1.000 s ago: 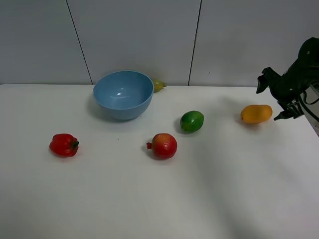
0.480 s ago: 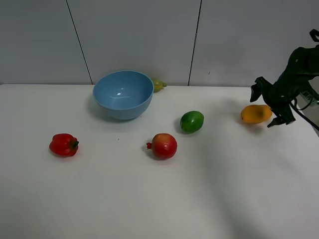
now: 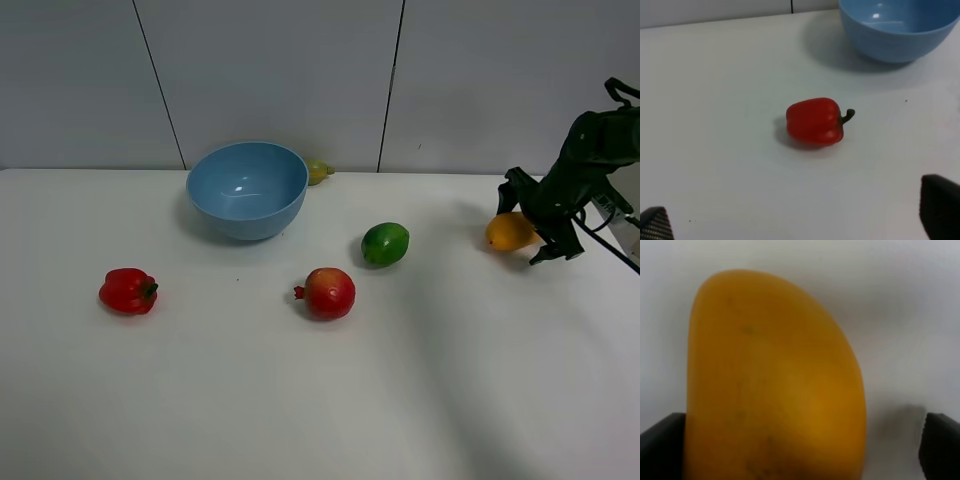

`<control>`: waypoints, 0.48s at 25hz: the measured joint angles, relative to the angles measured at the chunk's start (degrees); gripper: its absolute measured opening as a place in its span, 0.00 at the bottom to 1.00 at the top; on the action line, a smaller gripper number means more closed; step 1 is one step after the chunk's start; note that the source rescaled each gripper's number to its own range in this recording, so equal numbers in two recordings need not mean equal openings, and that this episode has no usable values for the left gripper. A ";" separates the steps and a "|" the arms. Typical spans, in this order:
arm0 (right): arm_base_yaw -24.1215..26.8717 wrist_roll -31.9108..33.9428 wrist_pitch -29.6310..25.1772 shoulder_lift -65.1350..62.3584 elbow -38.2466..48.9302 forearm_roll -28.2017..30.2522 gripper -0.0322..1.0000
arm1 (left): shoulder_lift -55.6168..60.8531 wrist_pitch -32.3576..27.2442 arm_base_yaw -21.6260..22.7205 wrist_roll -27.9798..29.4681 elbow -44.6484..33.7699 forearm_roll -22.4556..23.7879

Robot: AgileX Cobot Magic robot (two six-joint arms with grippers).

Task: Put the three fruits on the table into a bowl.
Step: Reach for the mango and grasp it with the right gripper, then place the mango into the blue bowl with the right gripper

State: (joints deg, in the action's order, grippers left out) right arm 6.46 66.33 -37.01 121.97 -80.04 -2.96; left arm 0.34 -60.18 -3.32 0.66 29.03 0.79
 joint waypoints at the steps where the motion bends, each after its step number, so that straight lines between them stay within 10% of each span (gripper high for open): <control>1: 0.00 0.00 0.34 0.00 0.00 -0.06 0.70 | 0.00 0.00 0.00 0.00 0.00 0.00; 3: 0.00 0.00 1.08 0.18 0.00 -0.06 0.56 | 0.00 0.00 0.00 0.00 0.00 0.00; 6: 0.00 0.00 1.52 0.24 0.00 -0.17 0.03 | 0.00 0.00 0.00 0.00 0.00 0.00; 12: -0.42 -3.66 1.46 0.24 0.00 -0.09 0.06 | 0.00 0.00 0.00 0.00 0.00 0.00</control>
State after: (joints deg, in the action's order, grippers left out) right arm 6.04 62.68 -35.54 122.22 -80.04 -3.04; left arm 0.34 -60.18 -3.32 0.66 29.03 0.79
